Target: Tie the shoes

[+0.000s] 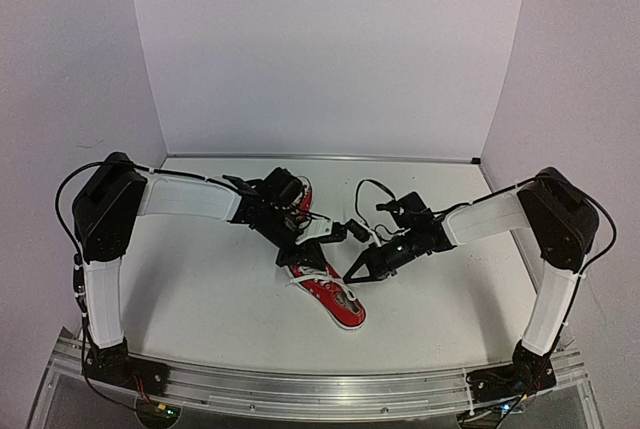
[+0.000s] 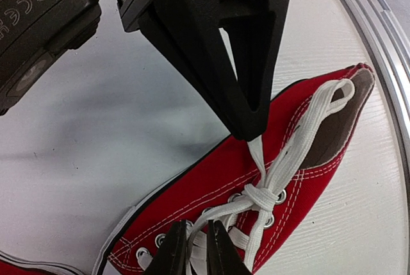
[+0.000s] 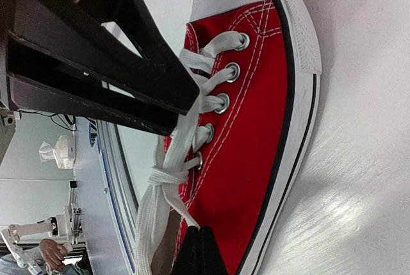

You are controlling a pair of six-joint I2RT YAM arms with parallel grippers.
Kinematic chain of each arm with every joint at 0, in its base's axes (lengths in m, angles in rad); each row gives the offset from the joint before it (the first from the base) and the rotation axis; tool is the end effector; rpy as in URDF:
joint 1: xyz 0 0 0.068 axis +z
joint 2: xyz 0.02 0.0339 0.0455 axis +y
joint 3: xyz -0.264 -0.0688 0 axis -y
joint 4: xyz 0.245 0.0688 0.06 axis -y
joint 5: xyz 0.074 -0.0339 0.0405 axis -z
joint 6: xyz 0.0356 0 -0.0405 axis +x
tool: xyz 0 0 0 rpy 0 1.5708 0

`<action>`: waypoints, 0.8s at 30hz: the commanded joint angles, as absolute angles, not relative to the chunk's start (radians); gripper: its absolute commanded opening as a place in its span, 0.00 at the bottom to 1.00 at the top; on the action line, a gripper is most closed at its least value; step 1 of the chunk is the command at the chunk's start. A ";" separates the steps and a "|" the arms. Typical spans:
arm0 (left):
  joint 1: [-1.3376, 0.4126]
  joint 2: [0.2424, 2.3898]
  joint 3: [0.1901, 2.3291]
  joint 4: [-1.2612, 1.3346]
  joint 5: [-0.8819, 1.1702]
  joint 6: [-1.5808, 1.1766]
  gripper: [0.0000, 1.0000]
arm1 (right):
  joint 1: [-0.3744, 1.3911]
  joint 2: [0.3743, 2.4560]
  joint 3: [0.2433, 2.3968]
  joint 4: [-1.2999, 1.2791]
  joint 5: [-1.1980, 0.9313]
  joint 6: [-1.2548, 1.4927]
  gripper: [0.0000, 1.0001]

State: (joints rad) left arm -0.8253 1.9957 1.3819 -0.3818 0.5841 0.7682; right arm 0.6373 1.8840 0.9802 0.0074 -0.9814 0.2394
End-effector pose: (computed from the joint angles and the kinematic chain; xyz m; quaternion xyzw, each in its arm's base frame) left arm 0.2705 -0.3220 0.1749 0.7138 0.5835 -0.2837 0.2636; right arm 0.2706 0.2372 0.1360 -0.3173 0.7851 0.5265 0.0755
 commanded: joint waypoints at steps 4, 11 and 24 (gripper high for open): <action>-0.821 1.977 1.413 -0.413 0.612 0.805 0.01 | 0.634 1.880 1.002 0.028 -0.990 0.232 0.00; -0.820 1.974 1.414 -0.416 0.598 0.808 0.06 | 0.634 1.879 1.000 0.029 -0.989 0.233 0.00; -0.822 2.009 1.459 -0.439 0.589 0.820 0.23 | 0.634 1.877 1.002 0.028 -0.989 0.233 0.00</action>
State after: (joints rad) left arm -0.8253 1.9977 1.4015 -0.4252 0.5897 0.7963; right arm 0.6373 1.8839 0.9802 0.0074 -0.9817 0.2396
